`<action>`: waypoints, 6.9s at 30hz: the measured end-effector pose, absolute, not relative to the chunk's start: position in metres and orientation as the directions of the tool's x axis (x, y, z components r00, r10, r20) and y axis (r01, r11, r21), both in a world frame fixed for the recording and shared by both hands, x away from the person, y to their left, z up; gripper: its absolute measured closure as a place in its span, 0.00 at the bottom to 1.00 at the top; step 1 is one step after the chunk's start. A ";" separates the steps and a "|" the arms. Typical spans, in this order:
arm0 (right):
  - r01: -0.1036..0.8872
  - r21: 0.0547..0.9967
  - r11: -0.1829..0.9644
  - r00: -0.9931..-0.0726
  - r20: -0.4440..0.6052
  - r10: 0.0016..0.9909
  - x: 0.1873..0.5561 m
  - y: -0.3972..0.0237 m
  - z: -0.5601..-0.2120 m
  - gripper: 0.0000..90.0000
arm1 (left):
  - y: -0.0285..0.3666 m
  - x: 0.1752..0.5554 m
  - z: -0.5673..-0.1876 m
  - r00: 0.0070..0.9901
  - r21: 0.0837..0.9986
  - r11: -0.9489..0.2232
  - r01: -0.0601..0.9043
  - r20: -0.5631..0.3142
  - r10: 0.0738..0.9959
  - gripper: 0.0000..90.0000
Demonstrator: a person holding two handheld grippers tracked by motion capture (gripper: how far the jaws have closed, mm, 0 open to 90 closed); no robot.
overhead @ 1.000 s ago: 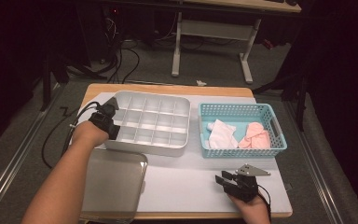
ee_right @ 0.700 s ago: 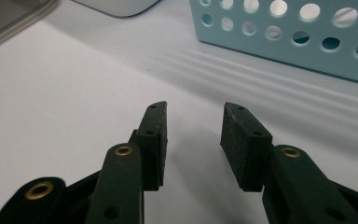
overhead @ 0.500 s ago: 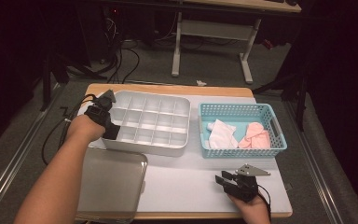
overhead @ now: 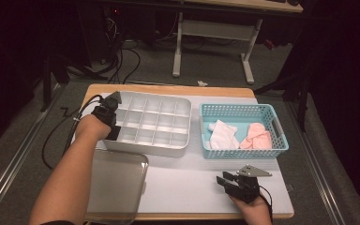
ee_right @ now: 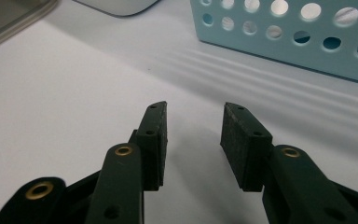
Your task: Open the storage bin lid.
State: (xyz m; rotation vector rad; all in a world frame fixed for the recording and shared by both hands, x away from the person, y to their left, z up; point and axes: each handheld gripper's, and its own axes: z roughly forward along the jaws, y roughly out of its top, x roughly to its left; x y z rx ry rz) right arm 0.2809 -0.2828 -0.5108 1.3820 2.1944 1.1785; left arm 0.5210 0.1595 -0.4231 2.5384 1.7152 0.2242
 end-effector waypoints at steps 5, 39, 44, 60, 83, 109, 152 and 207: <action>0.611 0.764 0.206 -0.497 0.169 0.851 0.281 -0.283 -0.511 0.68 | 0.158 0.524 -0.431 0.379 0.114 -0.384 0.916 0.064 0.923 1.00; 0.613 0.763 0.208 -0.499 0.169 0.850 0.281 -0.283 -0.511 0.68 | 0.168 0.488 -0.394 0.364 0.288 -0.360 0.887 0.043 0.930 0.85; 0.615 0.763 0.200 -0.494 0.174 0.852 0.281 -0.283 -0.511 0.68 | 0.175 0.465 -0.384 0.373 0.374 -0.378 0.847 0.089 0.924 0.76; 0.622 0.758 0.197 -0.487 0.178 0.855 0.281 -0.283 -0.510 0.68 | 0.193 0.400 -0.404 0.391 0.514 -0.348 0.784 0.026 0.920 0.76; 0.607 0.771 0.190 -0.482 0.167 0.860 0.279 -0.283 -0.509 0.70 | 0.164 0.344 -0.459 0.463 0.665 -0.320 0.675 -0.043 0.885 0.75; 0.462 0.869 0.175 -0.411 0.035 0.911 0.282 -0.272 -0.453 0.66 | 0.155 0.319 -0.475 0.622 0.799 -0.344 0.493 -0.048 0.781 0.52; 0.666 0.693 0.275 -0.324 -0.062 0.944 0.443 -0.265 -0.422 0.61 | 0.184 0.322 -0.481 0.627 0.815 -0.236 0.529 -0.188 0.756 0.42; 0.851 0.453 0.266 -0.281 -0.035 0.959 0.472 -0.264 -0.428 0.97 | 0.183 0.321 -0.485 0.623 0.810 -0.246 0.532 -0.178 0.762 0.43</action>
